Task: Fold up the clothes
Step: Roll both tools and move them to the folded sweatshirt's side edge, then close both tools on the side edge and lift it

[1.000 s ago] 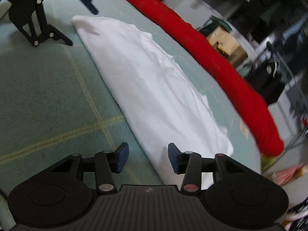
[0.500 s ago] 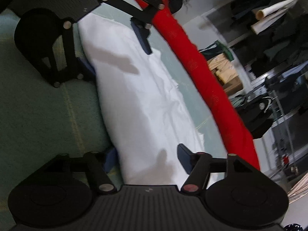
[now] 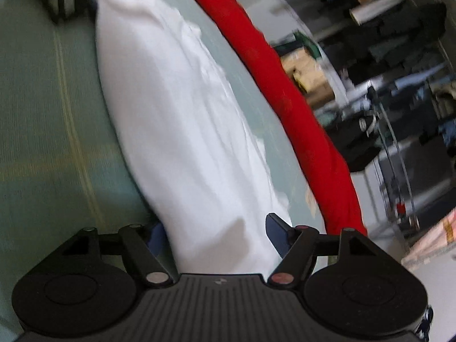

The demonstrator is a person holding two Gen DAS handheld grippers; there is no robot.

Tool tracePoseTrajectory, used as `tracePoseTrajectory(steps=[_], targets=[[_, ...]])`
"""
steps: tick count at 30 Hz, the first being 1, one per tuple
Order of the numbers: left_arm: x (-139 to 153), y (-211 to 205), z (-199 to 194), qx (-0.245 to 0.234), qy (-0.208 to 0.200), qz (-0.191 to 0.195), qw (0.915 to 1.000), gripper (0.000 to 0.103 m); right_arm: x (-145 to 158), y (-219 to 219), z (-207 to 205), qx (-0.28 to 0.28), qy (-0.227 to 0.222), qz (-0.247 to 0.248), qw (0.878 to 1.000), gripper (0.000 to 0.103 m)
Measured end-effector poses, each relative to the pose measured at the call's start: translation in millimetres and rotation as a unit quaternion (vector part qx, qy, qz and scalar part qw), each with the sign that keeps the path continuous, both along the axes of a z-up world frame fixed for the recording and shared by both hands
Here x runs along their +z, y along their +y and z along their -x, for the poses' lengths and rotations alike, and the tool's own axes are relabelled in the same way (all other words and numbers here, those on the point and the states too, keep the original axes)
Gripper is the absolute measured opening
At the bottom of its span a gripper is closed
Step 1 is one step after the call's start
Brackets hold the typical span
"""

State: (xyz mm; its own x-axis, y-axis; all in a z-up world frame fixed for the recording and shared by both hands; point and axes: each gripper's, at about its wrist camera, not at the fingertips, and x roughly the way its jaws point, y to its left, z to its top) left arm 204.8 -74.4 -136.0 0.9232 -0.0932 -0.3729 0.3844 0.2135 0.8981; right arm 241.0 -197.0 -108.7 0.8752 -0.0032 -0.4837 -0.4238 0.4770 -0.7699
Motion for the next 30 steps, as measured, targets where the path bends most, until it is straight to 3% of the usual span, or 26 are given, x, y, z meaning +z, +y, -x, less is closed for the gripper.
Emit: tracePoseTrajectory(steps=[5, 12, 14, 17, 20, 23, 27, 29, 30], targets=[[-3, 0, -6, 0.001, -0.002, -0.02, 0.9998, 0.079, -2, 25, -13, 0.031, -0.01, 0.004, 0.999, 0.075], [-10, 38, -5, 0.043, -0.014, -0.047, 0.9979, 0.078, -3, -34, -27, -0.026, -0.004, -0.007, 1.0, 0.081], [-14, 26, -9, 0.035, -0.027, -0.064, 0.997, 0.078, -4, -35, -34, -0.031, -0.003, -0.009, 0.999, 0.081], [-19, 7, -15, 0.025, -0.042, -0.085, 0.9952, 0.077, -12, -14, -45, -0.013, -0.029, 0.033, 0.999, 0.081], [-24, -1, -20, 0.018, -0.042, -0.096, 0.9943, 0.07, -18, -1, -51, -0.004, -0.036, 0.051, 0.998, 0.081], [-25, 3, -22, 0.021, -0.04, -0.081, 0.9957, 0.069, -22, 0, -46, -0.003, -0.038, 0.048, 0.998, 0.078], [-21, 5, -26, 0.027, -0.026, -0.069, 0.9969, 0.069, -28, -1, -34, 0.0, -0.032, 0.04, 0.999, 0.064], [-22, 5, -24, 0.026, -0.028, -0.071, 0.9968, 0.068, -32, 0, -29, 0.004, -0.026, 0.043, 0.999, 0.05], [-21, 6, -24, 0.026, -0.026, -0.069, 0.9969, 0.066, -35, 2, -27, 0.009, -0.019, 0.046, 0.999, 0.033]])
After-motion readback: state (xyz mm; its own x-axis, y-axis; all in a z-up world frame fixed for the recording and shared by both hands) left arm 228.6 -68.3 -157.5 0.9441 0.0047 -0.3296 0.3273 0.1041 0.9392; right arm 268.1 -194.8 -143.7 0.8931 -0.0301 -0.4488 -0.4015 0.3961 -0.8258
